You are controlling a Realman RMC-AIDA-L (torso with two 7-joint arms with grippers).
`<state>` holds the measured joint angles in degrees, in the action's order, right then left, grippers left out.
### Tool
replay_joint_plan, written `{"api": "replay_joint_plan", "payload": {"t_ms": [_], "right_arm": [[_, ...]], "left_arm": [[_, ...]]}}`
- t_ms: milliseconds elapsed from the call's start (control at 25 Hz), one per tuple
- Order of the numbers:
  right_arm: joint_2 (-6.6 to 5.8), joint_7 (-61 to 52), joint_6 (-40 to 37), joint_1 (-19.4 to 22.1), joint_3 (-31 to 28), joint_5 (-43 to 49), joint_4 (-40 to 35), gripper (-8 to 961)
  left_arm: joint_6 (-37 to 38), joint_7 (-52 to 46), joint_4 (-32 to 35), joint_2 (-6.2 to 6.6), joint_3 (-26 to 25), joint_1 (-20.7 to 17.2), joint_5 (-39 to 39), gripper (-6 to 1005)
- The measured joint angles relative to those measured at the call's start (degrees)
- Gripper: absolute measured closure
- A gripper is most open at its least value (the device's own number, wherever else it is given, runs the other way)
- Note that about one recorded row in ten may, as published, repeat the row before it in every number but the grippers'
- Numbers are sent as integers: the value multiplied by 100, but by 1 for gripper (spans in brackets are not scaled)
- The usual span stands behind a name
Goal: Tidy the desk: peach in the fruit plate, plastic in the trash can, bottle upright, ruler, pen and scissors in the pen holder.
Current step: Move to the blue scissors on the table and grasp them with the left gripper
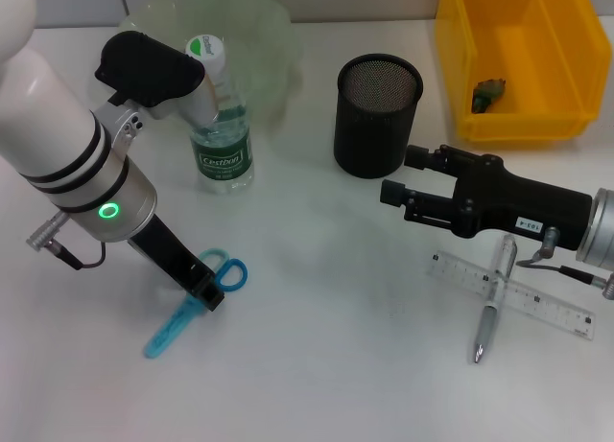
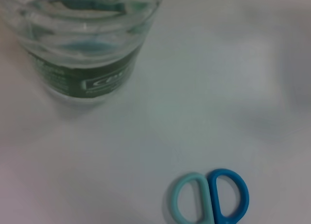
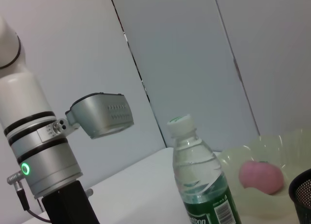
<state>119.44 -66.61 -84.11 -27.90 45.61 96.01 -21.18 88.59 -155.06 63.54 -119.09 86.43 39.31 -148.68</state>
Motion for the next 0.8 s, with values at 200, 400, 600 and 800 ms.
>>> {"api": "replay_joint_plan", "payload": {"t_ms": [200,400,600,800], "right_arm": [[0,0,0,-3,0,-12,0,194],[0,0,0,-11,0,-17,0,194],[-6,0,1,-14,0,-23,0,194],[-9,0,42,-19,0,-23,-7,194]], "left_arm": [[0,38,-4,-4,36,10,-2,566],[-16,66,-9,-7,71,17,-2,624],[-41,69,-62,-9,74,25,-16,682],[-72,92,-71,-9,76,42,-27,718]]}}
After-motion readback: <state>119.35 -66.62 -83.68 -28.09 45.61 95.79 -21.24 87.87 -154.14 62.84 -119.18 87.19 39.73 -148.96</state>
